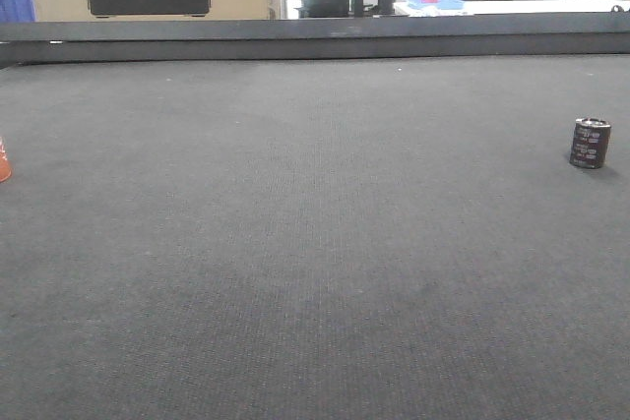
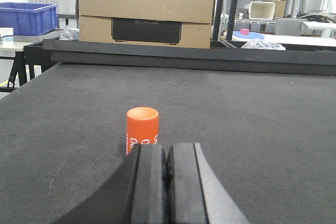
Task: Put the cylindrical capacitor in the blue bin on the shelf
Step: 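Move left gripper over orange cylinder and right gripper over brown capacitor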
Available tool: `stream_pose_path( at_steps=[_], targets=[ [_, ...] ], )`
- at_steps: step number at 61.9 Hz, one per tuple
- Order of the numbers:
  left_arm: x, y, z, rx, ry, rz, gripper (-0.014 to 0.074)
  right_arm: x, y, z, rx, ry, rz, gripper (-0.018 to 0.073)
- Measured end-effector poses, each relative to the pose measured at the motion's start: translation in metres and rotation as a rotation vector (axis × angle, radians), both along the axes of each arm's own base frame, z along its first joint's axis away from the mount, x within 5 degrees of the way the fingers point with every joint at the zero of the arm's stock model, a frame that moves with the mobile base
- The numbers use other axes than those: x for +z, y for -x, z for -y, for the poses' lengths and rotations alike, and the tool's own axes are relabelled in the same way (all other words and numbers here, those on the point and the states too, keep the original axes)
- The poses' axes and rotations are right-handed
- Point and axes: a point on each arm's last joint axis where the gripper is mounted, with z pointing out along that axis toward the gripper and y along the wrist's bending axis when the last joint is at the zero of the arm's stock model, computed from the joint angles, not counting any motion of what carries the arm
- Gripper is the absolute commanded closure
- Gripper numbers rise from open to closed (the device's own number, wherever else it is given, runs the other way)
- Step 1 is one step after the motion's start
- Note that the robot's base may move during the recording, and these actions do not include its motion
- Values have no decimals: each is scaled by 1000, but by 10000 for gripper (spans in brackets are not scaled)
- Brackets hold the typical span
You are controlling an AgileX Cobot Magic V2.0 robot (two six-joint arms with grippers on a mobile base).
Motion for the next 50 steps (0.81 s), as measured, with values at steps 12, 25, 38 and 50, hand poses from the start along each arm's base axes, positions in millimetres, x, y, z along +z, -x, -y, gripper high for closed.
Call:
stream_pose_path(
  at_steps=[12, 25, 38, 50],
  targets=[
    [0, 0, 0, 0, 0, 0, 707, 0, 0, 0, 0, 0, 0, 722],
    [0, 0, 0, 0, 0, 0, 707, 0, 0, 0, 0, 0, 0, 722],
    [0, 0, 0, 0, -2, 0, 707, 0, 0, 0, 0, 0, 0, 722],
    [0, 0, 0, 0, -2, 0, 707, 0, 0, 0, 0, 0, 0, 722]
  ],
)
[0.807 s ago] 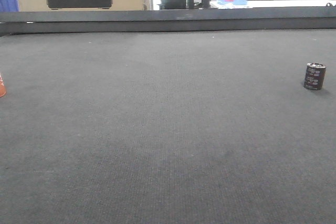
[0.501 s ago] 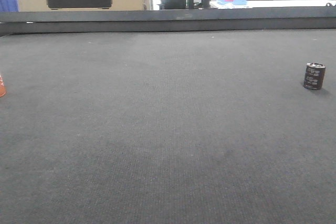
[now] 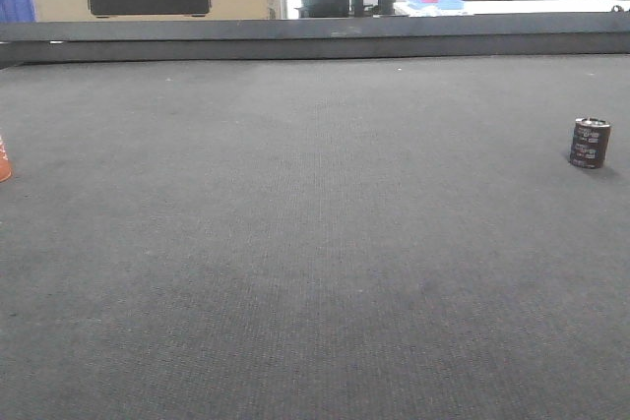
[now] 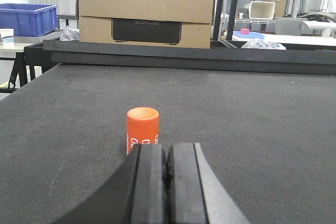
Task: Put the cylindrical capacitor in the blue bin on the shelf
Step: 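Move left gripper over orange cylinder and right gripper over brown capacitor, then lower right gripper around the brown capacitor and close it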
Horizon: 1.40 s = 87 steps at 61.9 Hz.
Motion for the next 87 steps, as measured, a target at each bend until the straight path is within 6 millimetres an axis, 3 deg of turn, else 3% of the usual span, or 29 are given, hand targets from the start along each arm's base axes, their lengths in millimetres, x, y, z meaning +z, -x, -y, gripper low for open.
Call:
stream_pose_path(
  at_steps=[17, 30, 39, 47, 63, 74, 87],
  targets=[
    [6, 1, 0, 5, -46, 12, 707, 4, 1, 0, 2, -26, 9, 722],
    [55, 7, -2, 16, -61, -33, 707, 43, 7, -2, 34, -43, -55, 722],
    [87, -6, -1, 20, -77, -130, 707, 68, -4, -3, 36, -41, -102, 722],
    [108, -33, 2, 22, -99, -298, 707, 81, -29, -5, 35, -34, -210, 722],
    [134, -108, 11, 25, -144, -629, 707, 90, -96, -12, 48, -13, -542, 722],
    [135, -156, 17, 23, -155, -700, 707, 82, -146, -19, 73, 6, -846, 722],
    [128, -182, 21, 21, -162, -745, 707, 78, -188, -23, 88, 16, -1012, 722]
  ],
)
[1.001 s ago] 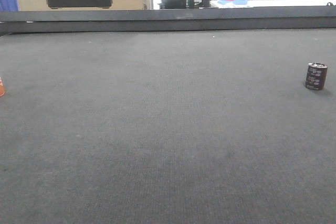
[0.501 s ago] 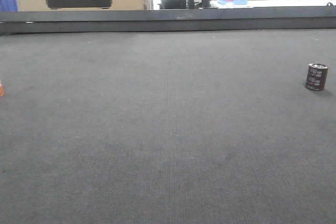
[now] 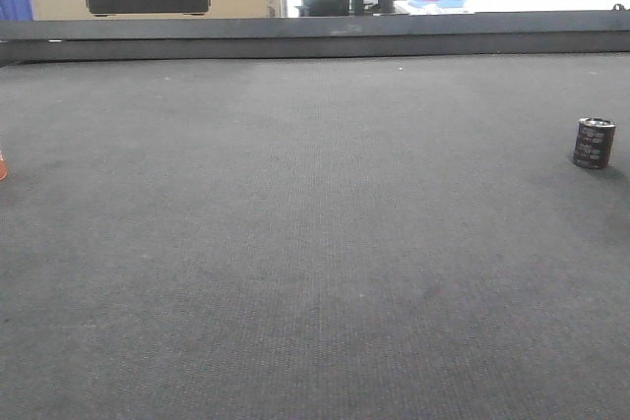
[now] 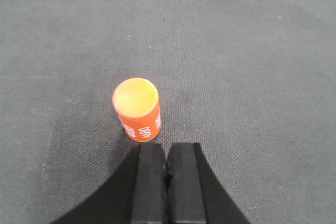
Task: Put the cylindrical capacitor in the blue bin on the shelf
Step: 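Lower right gripper around the brown capacitor and close it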
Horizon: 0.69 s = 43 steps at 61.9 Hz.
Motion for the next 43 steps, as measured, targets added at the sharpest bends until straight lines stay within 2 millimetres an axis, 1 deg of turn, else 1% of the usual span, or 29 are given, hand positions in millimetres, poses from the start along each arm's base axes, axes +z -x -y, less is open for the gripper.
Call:
stream_pose_path(
  at_steps=[8, 17, 28, 34, 43],
  targets=[
    [-6, -4, 1, 20, 20, -31, 707, 4, -26, -3, 15, 3, -81, 722],
    [-8, -3, 0, 47, 45, -63, 707, 6, -63, -6, 26, 10, -161, 722],
    [-10, -1, 0, 58, 51, -94, 707, -3, -104, -4, 25, 79, -245, 722],
    [-11, 1, 0, 60, 47, -114, 707, -5, -121, -3, 29, 110, -274, 722],
    [-12, 1, 0, 61, 47, -127, 707, -13, -143, -4, 30, 128, -317, 721]
  ],
)
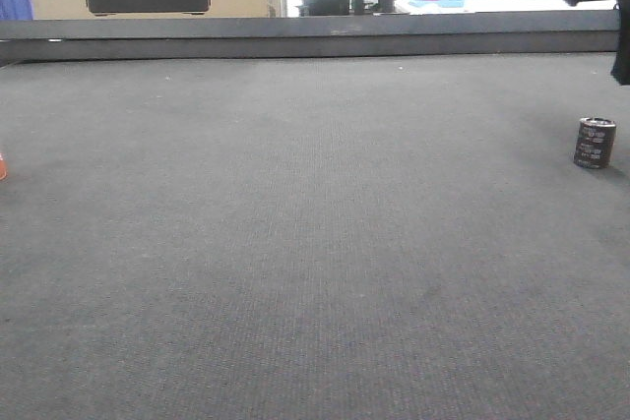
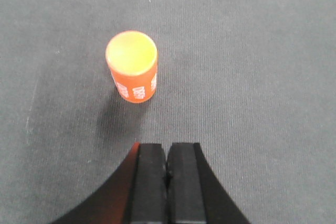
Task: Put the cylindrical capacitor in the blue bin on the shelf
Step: 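Lower right gripper around the brown capacitor and close it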
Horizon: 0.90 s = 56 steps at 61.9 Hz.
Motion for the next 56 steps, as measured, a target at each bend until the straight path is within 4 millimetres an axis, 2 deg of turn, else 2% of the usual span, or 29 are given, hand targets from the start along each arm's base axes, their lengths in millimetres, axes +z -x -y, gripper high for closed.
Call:
stream_pose_path(
  at_steps=[6, 16, 20, 25, 40, 49, 56],
  targets=[
    [0, 0, 0, 0, -1, -4, 707, -5, -7, -1, 0, 1, -11, 639],
    [0, 0, 0, 0, -1, -4, 707, -17, -12, -2, -1, -6, -49, 278],
    [0, 0, 0, 0, -1, -4, 707, -22, -14, -3, -5, -21, -62, 187],
    [0, 0, 0, 0, 1, -5, 707, -26, -17, -5, -9, -38, -52, 179],
    [-1, 1, 0, 1, 1, -10, 707, -46, -30, -6, -16, -50, -35, 262],
    [-1, 1, 0, 1, 5, -13, 707, -59, -33, -7, -18, -49, -65, 261],
    [-1, 1, 0, 2, 6, -15, 707, -63, -34, -7, -18, -49, -73, 261]
  ],
)
